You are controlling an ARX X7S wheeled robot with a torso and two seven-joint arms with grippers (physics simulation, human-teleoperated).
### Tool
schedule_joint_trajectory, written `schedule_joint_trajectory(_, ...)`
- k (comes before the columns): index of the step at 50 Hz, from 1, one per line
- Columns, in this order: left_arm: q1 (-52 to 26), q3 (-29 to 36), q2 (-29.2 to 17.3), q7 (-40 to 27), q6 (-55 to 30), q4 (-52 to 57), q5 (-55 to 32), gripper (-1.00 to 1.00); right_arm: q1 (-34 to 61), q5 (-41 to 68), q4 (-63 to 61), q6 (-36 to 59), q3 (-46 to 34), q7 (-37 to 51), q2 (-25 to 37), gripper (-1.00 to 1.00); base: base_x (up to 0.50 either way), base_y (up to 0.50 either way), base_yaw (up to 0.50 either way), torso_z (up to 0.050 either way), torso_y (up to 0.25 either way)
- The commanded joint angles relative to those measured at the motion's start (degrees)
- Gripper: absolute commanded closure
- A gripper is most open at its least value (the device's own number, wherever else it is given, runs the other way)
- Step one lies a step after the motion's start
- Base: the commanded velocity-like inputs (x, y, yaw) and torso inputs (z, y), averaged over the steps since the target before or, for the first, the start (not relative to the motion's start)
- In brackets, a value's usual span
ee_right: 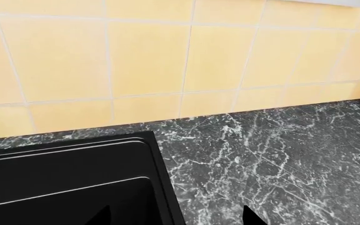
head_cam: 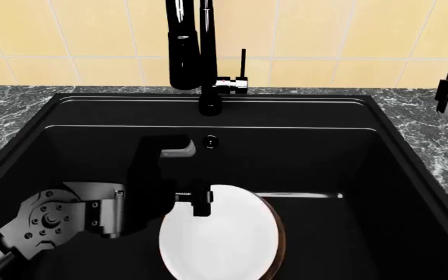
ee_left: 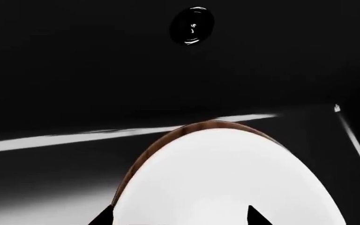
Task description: Stack the bowls in the sink.
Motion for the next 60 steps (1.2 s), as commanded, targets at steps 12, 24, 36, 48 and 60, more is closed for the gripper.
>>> schedule_joint_trajectory(12, -5.8, -4.5, -4.4, -5.6, -0.8, 7.5, -5.4, -1.00, 0.7, 1.1, 0.1, 0.2, 0.7, 0.3, -0.2, -1.00, 0.00, 0.00, 0.00, 0.000, 0.000)
schedule_joint_trajectory(24, -10.2, -8.8, -13.1, -14.2, -1.3, 16.6, -13.3, -1.00, 2.8, 3.0, 0.9, 1.4, 1.3, 1.7, -1.2, -1.00, 0.00, 0.00, 0.00, 0.000, 0.000)
schedule_joint_trajectory(36, -15.7, -12.1, -20.9, -21.8, -2.6, 22.2, -21.4, -1.00, 5.7, 4.8, 2.1, 2.5, 1.2, 3.0, -2.3, -1.00, 0.00, 0.00, 0.00, 0.000, 0.000)
schedule_joint_trajectory(48, -19.0, -14.6, -26.1, -24.8, -2.8, 24.8, -26.3, -1.00, 8.8, 6.7, 2.8, 3.2, 0.7, 3.6, -2.5, -1.00, 0.00, 0.00, 0.00, 0.000, 0.000)
schedule_joint_trajectory(60, -25.2, -16.8, -29.2, -29.0, -4.5, 25.8, -31.9, -1.00, 10.9, 8.0, 3.0, 4.0, 2.0, 3.5, -2.5, -1.00, 0.00, 0.00, 0.00, 0.000, 0.000)
